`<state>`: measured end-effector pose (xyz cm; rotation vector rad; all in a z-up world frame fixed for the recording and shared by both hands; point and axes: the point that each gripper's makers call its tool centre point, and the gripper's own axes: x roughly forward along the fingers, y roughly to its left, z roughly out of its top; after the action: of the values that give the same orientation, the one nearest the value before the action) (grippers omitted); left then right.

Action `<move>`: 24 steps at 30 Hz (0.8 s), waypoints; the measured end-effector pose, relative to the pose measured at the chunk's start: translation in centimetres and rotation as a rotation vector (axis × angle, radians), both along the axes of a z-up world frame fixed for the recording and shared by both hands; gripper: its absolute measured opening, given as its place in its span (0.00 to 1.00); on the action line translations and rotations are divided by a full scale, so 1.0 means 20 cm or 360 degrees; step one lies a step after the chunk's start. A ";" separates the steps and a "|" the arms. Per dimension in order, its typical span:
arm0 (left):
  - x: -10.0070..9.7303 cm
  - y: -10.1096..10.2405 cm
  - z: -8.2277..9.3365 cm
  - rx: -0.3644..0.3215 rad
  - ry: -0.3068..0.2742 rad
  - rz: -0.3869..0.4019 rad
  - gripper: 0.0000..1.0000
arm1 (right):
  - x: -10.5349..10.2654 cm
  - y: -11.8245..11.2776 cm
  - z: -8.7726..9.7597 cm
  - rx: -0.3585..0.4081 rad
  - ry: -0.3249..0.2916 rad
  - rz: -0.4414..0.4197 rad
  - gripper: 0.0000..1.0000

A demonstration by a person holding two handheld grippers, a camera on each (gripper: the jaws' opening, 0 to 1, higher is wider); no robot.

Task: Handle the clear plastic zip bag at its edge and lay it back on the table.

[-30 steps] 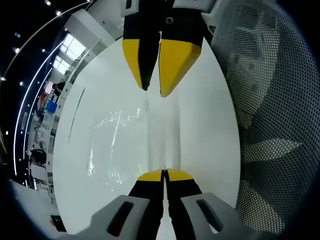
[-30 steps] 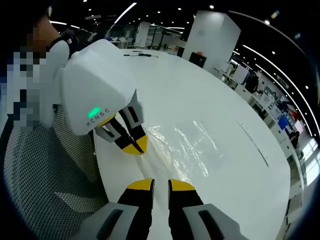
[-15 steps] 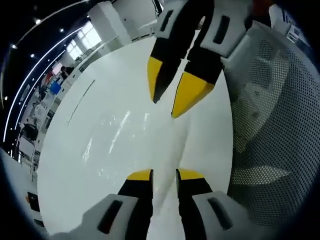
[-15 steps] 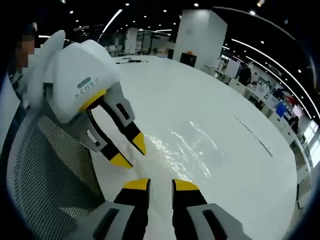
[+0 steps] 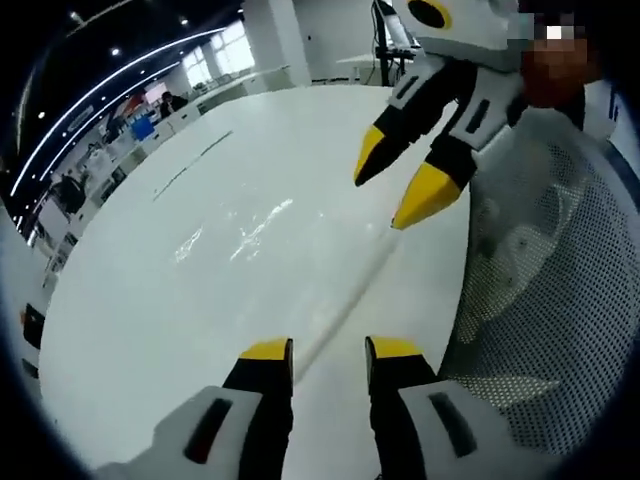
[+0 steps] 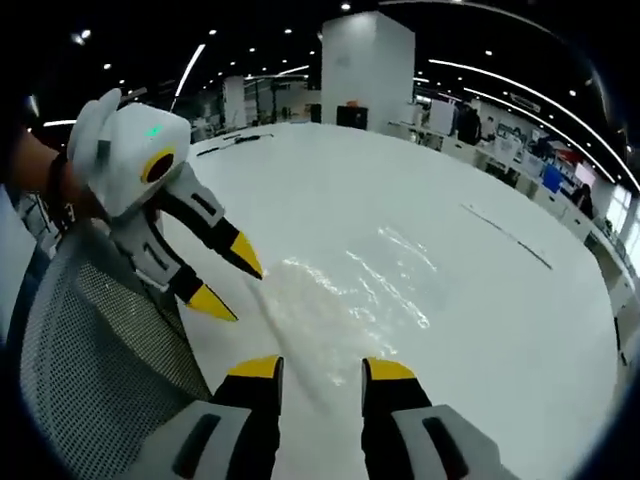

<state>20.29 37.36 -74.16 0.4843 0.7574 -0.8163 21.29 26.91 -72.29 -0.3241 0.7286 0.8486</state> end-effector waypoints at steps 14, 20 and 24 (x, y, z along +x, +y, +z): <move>-0.01 0.10 0.04 -0.0293 0.0066 0.0308 0.37 | 0.00 -0.09 -0.01 0.0127 0.0062 -0.0130 0.38; 0.02 0.15 0.04 -0.0362 0.0083 0.0435 0.44 | 0.02 -0.14 0.01 0.0374 0.0123 -0.0430 0.42; 0.05 0.17 0.09 -0.0435 0.0056 0.0522 0.49 | 0.02 -0.15 0.03 0.0447 0.0104 -0.0508 0.46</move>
<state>21.37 40.84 -72.28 0.0961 0.7206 -0.6091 21.76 23.84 -71.66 0.0715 0.6886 0.6483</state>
